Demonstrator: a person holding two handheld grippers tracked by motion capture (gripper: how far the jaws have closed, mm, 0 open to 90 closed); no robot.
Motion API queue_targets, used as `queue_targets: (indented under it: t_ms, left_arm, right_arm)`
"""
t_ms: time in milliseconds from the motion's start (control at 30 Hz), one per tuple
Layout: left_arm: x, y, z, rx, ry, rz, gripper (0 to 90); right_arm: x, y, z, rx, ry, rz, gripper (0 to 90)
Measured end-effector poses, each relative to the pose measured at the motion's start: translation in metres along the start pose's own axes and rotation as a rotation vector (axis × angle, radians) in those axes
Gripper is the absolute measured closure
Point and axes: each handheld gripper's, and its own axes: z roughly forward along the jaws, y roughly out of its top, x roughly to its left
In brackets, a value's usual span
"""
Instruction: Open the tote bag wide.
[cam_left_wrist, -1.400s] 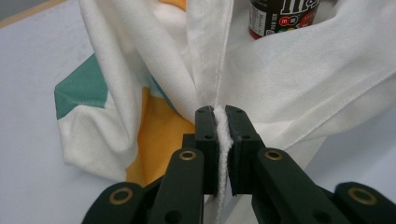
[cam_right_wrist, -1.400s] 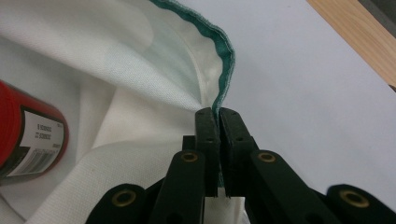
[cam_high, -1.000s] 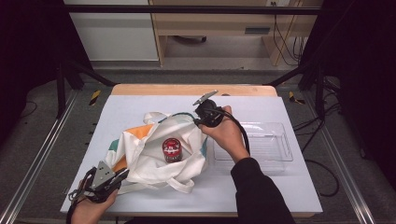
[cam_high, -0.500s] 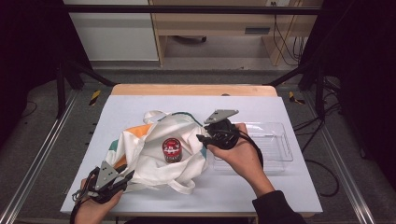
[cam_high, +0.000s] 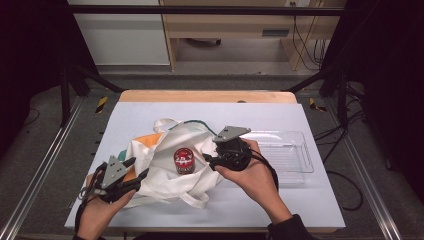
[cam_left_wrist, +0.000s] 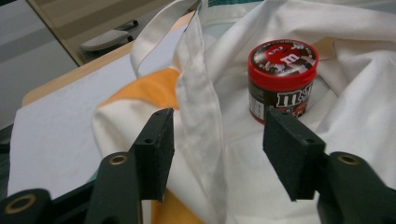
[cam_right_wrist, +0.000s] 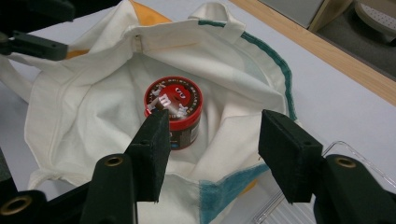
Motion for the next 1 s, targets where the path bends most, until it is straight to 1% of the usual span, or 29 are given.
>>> queue_targets:
  t_ms: [33,100,167,233,267,333,367,433,467,500,533,567,600,633,667,700,733,767,800,833,867,900,933,1000]
  left_arm:
    - [0.002,0.007,0.004,0.004,0.01,0.02,42.6]
    - [0.006,0.019,0.011,0.006,-0.005,0.04,41.4]
    - [0.01,0.031,0.019,0.012,-0.014,0.064,40.4]
    - [0.014,0.039,0.028,0.022,-0.028,0.064,39.7]
    - [0.017,0.044,0.034,0.032,-0.044,0.07,38.6]
    - [0.022,0.051,0.043,0.038,-0.063,0.078,37.1]
    - [0.025,0.053,0.047,0.041,-0.074,0.073,36.7]
    - [0.03,0.055,0.053,0.045,-0.084,0.066,36.8]
    - [0.032,0.056,0.057,0.045,-0.097,0.068,36.7]
    - [0.034,0.055,0.061,0.043,-0.107,0.064,37.0]
    - [0.035,0.055,0.064,0.042,-0.106,0.065,37.9]
    - [0.037,0.054,0.068,0.044,-0.103,0.06,38.0]
    - [0.037,0.053,0.07,0.051,-0.113,0.045,37.7]
    - [0.036,0.052,0.071,0.06,-0.119,0.047,37.5]
    - [0.035,0.052,0.072,0.074,-0.121,0.061,35.8]
    - [0.033,0.051,0.072,0.081,-0.122,0.067,35.8]
    - [0.031,0.049,0.072,0.104,-0.123,0.077,35.5]
    - [0.029,0.048,0.072,0.122,-0.115,0.093,35.1]
    - [0.028,0.047,0.072,0.116,-0.093,0.105,35.6]
    - [0.028,0.046,0.071,0.114,-0.087,0.105,36.4]
    - [0.028,0.045,0.07,0.119,-0.084,0.099,37.5]
    - [0.028,0.044,0.067,0.11,-0.072,0.082,39.5]
    - [0.028,0.043,0.066,0.102,-0.063,0.079,43.6]
    - [0.029,0.042,0.066,0.117,-0.071,0.076,45.0]
  right_arm:
    - [0.001,0.0,0.0,0.001,0.0,0.0,45.0]
    - [0.004,0.0,0.001,0.01,-0.005,-0.004,45.9]
    - [0.005,0.002,0.003,0.02,-0.014,-0.019,46.1]
    - [0.003,0.005,0.004,0.021,-0.012,-0.01,47.2]
    - [0.002,0.006,0.005,0.017,-0.018,-0.009,47.9]
    - [-0.002,0.01,0.008,0.024,-0.036,0.006,49.2]
    - [-0.004,0.012,0.011,0.032,-0.062,0.018,49.8]
    - [-0.004,0.012,0.012,0.035,-0.067,0.021,49.9]
    - [-0.003,0.011,0.015,0.043,-0.064,0.034,49.8]
    - [-0.001,0.009,0.018,0.049,-0.065,0.037,49.8]
    - [0.0,0.007,0.02,0.053,-0.072,0.037,49.7]
    - [0.002,0.005,0.022,0.055,-0.077,0.041,49.7]
    - [0.004,0.002,0.024,0.052,-0.085,0.046,49.7]
    - [0.005,0.0,0.025,0.051,-0.088,0.05,49.5]
    - [0.008,-0.007,0.027,0.063,-0.115,0.048,48.6]
    - [0.008,-0.007,0.027,0.063,-0.115,0.048,48.6]
    - [0.009,-0.009,0.027,0.066,-0.126,0.05,48.4]
    - [0.01,-0.014,0.028,0.077,-0.138,0.051,48.4]
    - [0.012,-0.018,0.029,0.092,-0.154,0.045,48.2]
    - [0.013,-0.023,0.028,0.096,-0.166,0.043,47.9]
    - [0.015,-0.026,0.027,0.094,-0.161,0.048,47.7]
    - [0.016,-0.028,0.026,0.091,-0.157,0.045,47.0]
    - [0.019,-0.033,0.023,0.09,-0.163,0.045,46.0]
    - [0.019,-0.035,0.021,0.085,-0.158,0.05,46.1]
